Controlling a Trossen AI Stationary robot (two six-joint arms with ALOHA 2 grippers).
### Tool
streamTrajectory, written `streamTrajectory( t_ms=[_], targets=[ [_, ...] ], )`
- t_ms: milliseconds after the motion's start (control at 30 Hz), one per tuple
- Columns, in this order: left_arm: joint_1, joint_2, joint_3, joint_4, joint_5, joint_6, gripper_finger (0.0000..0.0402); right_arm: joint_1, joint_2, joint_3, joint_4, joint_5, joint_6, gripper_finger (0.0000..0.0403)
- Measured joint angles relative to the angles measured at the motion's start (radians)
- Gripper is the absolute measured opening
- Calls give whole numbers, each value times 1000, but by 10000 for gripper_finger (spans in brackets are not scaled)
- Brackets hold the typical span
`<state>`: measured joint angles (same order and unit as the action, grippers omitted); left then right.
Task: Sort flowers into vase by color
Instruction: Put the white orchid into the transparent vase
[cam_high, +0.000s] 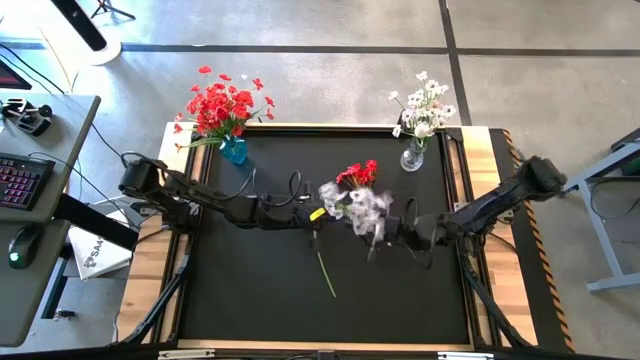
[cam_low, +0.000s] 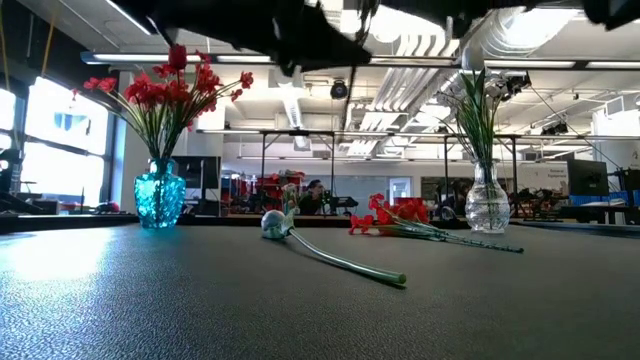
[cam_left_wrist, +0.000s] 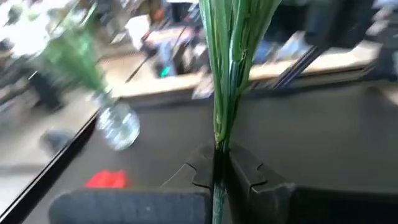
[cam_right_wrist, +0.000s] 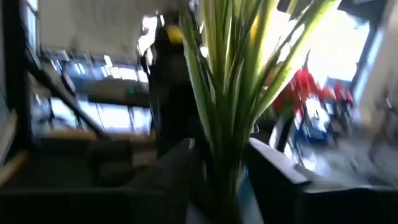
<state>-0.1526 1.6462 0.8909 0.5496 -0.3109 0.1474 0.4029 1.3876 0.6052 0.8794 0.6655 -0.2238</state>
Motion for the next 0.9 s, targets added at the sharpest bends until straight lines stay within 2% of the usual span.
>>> streamTrajectory(
  t_ms=[100, 167, 267, 367, 500, 700, 800, 900],
  targets=[
    [0, -40, 0, -93, -76, -31, 3, 3, -75, 0, -224, 41, 150, 207],
    [0, -50, 0, -104, -92, -32, 2, -15, -88, 0, -286, 32, 235, 234],
    [2, -46, 0, -94, -93, -14, 2, -47, -62, 0, -275, -12, 273, 257],
    [8, -38, 0, -86, -92, -5, 1, -79, -6, 0, -185, -21, 241, 259],
    [2, -38, 0, -90, -92, -14, 1, -108, 39, 49, -113, -78, 184, 246],
    [1, -38, 0, -90, -85, -14, 1, -136, 95, 171, -204, -97, 131, 215],
    [2, -38, 0, -104, -83, -18, 1, -143, 96, 233, -330, -80, 118, 176],
    [2, -38, -1, -124, -83, -58, 6, -141, 90, 284, -457, -71, 154, 112]
  ],
)
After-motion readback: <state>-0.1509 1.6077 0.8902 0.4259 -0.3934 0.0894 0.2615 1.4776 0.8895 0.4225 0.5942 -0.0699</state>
